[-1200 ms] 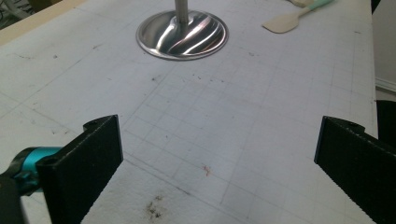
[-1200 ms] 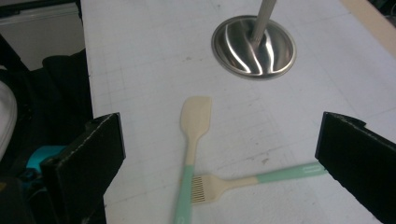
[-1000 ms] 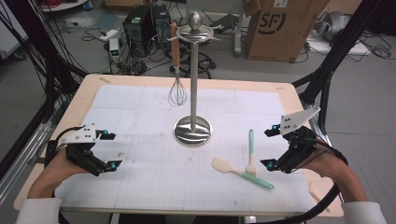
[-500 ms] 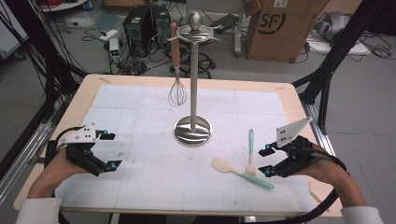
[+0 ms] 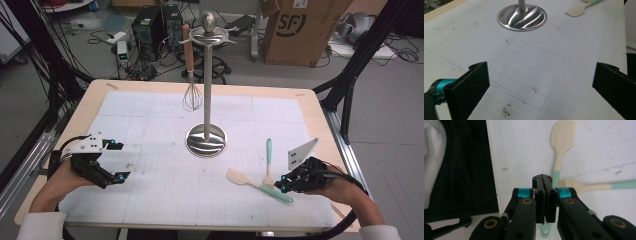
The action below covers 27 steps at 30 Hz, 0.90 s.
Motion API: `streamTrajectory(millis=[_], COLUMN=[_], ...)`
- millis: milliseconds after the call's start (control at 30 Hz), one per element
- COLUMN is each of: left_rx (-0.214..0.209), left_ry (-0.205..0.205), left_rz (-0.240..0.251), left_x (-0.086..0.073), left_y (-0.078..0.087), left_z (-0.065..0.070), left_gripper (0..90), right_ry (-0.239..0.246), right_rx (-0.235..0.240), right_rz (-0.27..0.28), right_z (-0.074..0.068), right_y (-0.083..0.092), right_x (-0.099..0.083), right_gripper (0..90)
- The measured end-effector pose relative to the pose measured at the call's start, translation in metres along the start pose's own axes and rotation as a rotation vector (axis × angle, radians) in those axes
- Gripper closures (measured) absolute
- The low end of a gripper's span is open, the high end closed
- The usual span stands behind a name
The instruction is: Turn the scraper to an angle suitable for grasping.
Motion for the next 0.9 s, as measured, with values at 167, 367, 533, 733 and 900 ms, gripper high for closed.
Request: streamTrajectory(millis=[167, 367, 533, 733, 900], left_rx=[0.001, 0.001, 0.002, 0.001, 0.002], left_ry=[-0.001, 0.0, -0.003, -0.004, -0.004], left_rz=[0.001, 0.001, -0.003, -0.004, -0.005], left_x=[0.0, 0.0, 0.0, 0.0, 0.0], left_y=[0.0, 0.0, 0.0, 0.0, 0.0], left_z=[0.0, 0.0, 0.001, 0.001, 0.001], left_gripper=[1.7, 1.7, 1.7, 1.7, 1.7], right_ry=[0.003, -0.002, -0.007, 0.0, 0.015], right_rx=[0.022, 0.022, 0.022, 0.03, 0.014], right_rz=[-0.04, -0.096, -0.123, -0.183, -0.244], right_z=[-0.001, -0.002, -0.001, -0.002, -0.001], right_y=[-0.011, -0.026, -0.033, -0.043, -0.049], right_x=[-0.005, -0.014, -0.019, -0.023, -0.027], right_gripper=[89.3, 89.3, 89.3, 89.3, 89.3])
Point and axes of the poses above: each handheld gripper's, and its own axes: y roughly backward along the jaws, x roughly out of its top, z roughly to its right, the point moved 3 cm from there along -y, roughly forward along the jaws, and after that the axes turned 4 degrees about y, right-handed, at the moved point
